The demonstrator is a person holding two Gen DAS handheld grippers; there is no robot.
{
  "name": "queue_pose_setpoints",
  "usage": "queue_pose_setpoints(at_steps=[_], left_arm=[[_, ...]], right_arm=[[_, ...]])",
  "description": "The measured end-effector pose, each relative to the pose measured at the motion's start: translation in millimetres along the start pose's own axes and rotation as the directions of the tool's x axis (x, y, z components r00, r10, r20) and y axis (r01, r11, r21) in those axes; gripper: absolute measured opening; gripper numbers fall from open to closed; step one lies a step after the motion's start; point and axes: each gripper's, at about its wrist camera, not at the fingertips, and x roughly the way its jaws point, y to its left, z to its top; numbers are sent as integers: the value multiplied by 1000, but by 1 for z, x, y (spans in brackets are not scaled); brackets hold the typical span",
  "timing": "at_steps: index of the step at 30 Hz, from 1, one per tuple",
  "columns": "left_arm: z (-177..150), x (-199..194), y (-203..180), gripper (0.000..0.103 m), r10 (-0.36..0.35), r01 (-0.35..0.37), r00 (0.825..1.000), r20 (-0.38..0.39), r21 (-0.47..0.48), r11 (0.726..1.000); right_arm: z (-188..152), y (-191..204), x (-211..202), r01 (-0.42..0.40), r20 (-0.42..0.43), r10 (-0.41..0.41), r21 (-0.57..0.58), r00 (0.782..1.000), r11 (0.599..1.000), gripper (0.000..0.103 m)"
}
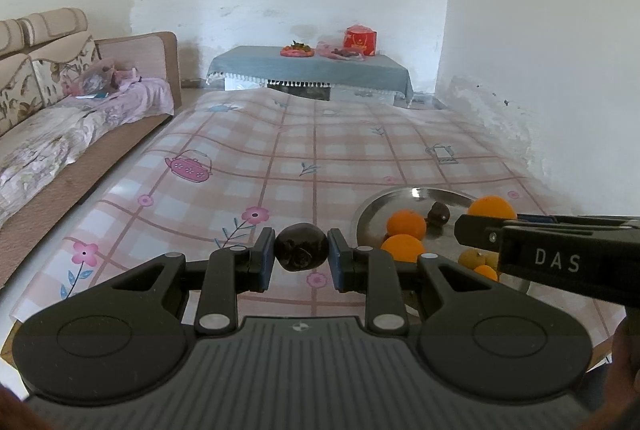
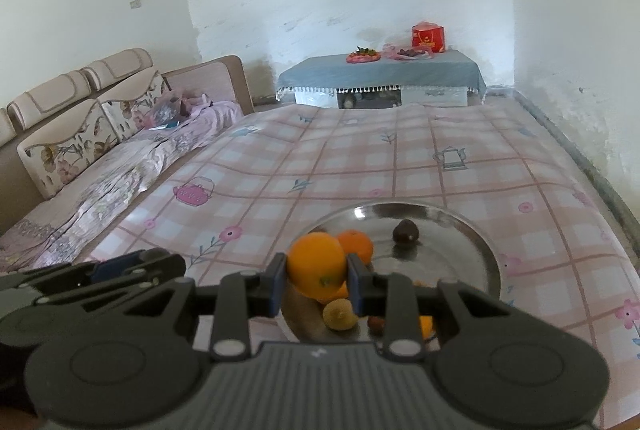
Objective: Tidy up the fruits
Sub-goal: 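Carry the dark fruit and small orange toward the steel basin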
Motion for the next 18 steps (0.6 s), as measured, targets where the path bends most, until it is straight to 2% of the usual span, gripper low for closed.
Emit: queue_pose_setpoints(at_steps=[18], left_arm=[[2, 1, -1, 31, -32, 32, 999, 7, 13, 999]], right_arm=[[5, -12, -6, 24, 21, -25, 12, 999, 1000, 29]])
